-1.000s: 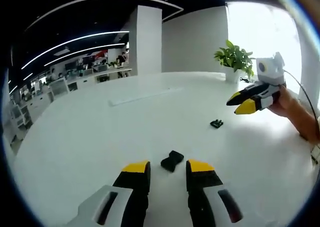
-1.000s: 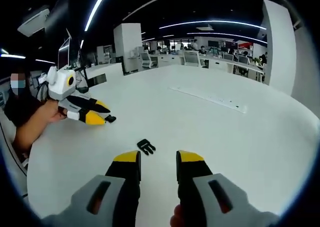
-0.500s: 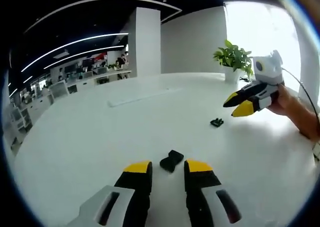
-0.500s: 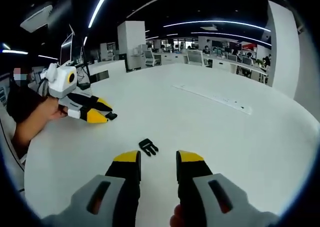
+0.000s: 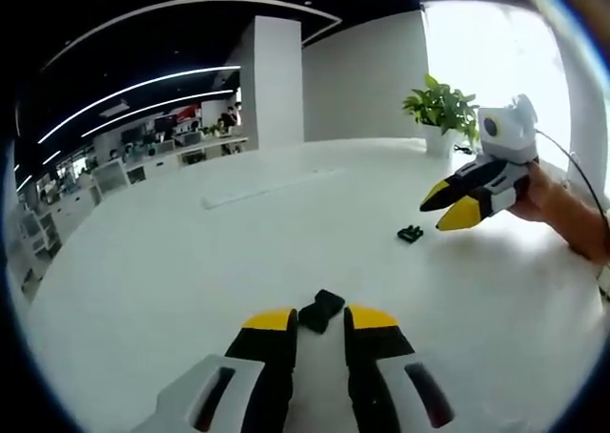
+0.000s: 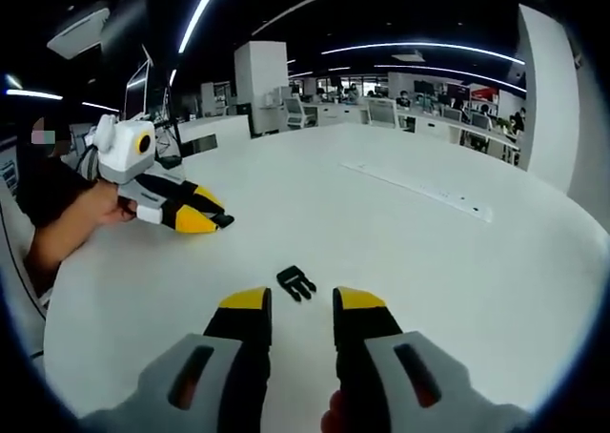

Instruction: Snap the two parts of the plastic buckle together until the buckle closes and remains connected.

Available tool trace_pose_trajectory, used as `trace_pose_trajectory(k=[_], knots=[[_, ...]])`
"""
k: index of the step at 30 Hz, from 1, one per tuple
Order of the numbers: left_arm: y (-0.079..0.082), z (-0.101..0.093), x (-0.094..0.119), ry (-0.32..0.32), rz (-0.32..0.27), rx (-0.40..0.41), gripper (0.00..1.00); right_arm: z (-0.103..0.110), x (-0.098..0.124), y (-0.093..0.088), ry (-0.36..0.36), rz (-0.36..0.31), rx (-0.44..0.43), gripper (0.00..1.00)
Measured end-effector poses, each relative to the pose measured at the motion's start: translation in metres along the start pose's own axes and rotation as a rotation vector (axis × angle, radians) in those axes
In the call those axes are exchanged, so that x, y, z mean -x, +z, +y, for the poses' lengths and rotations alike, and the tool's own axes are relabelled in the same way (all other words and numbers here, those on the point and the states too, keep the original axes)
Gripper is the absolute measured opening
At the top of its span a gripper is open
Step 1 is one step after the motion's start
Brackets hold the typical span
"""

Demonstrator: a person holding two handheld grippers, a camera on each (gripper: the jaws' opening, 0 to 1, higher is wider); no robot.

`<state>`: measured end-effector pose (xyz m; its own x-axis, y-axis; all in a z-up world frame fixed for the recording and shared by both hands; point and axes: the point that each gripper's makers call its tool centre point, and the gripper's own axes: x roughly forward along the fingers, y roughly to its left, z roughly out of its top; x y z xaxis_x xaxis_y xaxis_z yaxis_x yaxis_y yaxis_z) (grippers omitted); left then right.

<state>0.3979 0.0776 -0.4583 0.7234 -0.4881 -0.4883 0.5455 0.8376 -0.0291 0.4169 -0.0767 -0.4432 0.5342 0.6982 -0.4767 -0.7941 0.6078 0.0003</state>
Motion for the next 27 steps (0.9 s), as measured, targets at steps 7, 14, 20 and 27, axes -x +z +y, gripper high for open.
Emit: trace_pose_trajectory(k=[7,14,20,27], knots=[[0.002,-0.001,-0.002,-0.005,-0.010,-0.011,0.17,-0.001,-0.003,-0.002,0.003,0.003,0.008,0.24],[0.003,-0.002,-0.005,-0.018,-0.020,-0.021,0.16,0.001,-0.007,0.000,0.014,-0.002,0.022,0.23],[0.004,-0.007,-0.007,-0.027,-0.023,-0.048,0.15,0.003,-0.013,0.000,0.023,-0.003,0.033,0.23],[0.006,-0.016,-0.009,-0.056,-0.027,-0.075,0.13,0.004,-0.018,-0.002,0.031,0.002,0.055,0.24]])
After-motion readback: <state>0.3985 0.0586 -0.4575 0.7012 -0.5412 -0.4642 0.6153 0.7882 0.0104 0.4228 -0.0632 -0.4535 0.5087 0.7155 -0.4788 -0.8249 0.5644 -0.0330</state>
